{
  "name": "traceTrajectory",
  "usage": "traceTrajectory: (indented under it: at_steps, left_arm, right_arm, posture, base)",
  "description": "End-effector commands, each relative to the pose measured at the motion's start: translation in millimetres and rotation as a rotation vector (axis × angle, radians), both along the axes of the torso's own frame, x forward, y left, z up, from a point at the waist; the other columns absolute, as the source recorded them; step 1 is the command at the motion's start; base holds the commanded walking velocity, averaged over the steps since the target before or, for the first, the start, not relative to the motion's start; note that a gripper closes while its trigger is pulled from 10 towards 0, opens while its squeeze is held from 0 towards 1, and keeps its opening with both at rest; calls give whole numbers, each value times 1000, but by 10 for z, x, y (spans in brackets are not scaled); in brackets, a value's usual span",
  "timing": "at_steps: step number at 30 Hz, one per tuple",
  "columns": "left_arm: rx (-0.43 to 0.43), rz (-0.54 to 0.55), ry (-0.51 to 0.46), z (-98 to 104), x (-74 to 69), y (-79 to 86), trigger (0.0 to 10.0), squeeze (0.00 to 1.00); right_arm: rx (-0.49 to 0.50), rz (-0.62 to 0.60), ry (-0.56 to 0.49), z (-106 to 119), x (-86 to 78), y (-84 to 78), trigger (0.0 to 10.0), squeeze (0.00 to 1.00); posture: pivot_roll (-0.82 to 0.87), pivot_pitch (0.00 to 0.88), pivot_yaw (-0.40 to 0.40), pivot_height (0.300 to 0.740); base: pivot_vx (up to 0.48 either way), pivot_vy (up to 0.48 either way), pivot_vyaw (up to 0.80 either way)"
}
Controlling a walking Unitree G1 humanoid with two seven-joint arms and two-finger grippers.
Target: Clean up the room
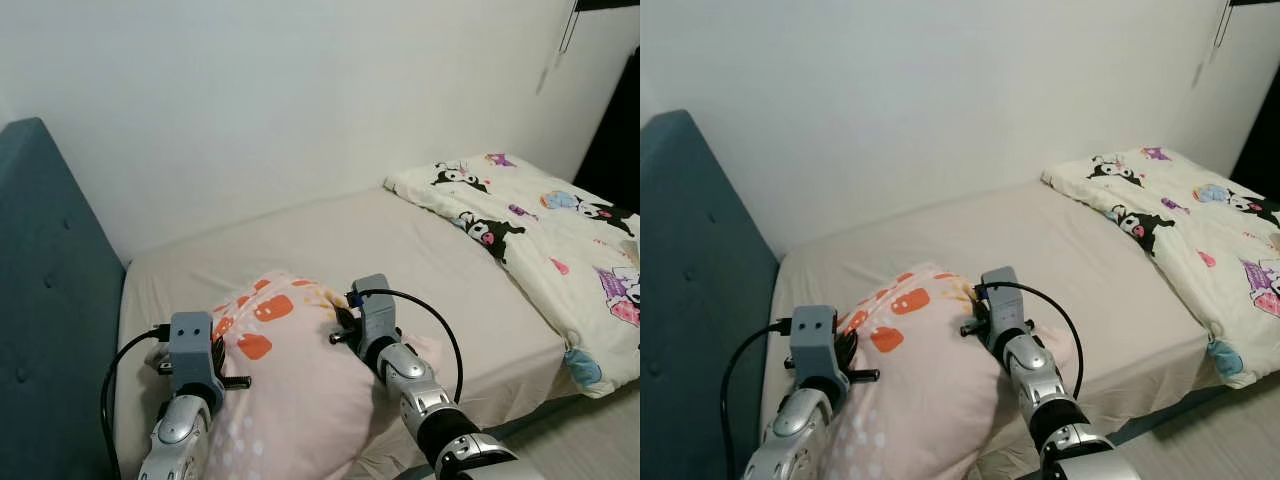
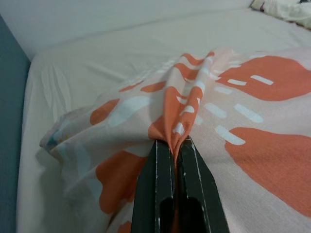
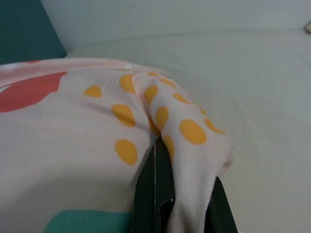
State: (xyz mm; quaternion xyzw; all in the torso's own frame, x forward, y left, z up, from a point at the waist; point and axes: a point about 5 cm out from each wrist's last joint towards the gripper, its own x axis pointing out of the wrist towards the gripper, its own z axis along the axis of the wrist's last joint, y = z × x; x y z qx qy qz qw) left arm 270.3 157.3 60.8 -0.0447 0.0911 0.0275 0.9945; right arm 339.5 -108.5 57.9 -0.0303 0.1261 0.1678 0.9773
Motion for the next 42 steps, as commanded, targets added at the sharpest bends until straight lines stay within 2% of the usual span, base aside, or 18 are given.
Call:
traceTrajectory:
  at_steps: [1,9,20,24,34,38,42]
  left_arm:
    - [12,24,-40,92,14,71,10000,0]
    - [-10,31,-48,105,27,80,10000,0]
    - [-10,39,-29,88,25,71,10000,0]
    - [-19,61,-23,82,34,103,10000,0]
    - [-18,62,-26,88,32,108,10000,0]
    - [21,60,-40,107,33,111,10000,0]
    - [19,59,-45,109,28,110,10000,0]
  right_arm:
    - [4,-24,-15,36,27,-33,10000,0]
    - [-52,-10,-28,24,13,-46,10000,0]
    - [-58,-37,-38,29,18,-133,10000,0]
    - [-26,-63,-31,25,16,-145,10000,0]
    - [-30,-65,-29,20,13,-143,10000,0]
    - [-26,-66,-30,21,13,-141,10000,0]
    - [-21,-68,-29,10,2,-152,10000,0]
  posture:
    - [-24,0,-6,740]
    - [-28,0,-9,740]
    - [-36,0,1,740]
    - [-36,0,2,740]
    - [-34,0,1,740]
    - [-36,0,2,740]
    - [-36,0,3,740]
  base:
    - [0,0,0]
    - [0,-120,120]
    - [0,-454,800]
    - [0,0,0]
    - [0,0,0]
    - [0,0,0]
    - [0,0,0]
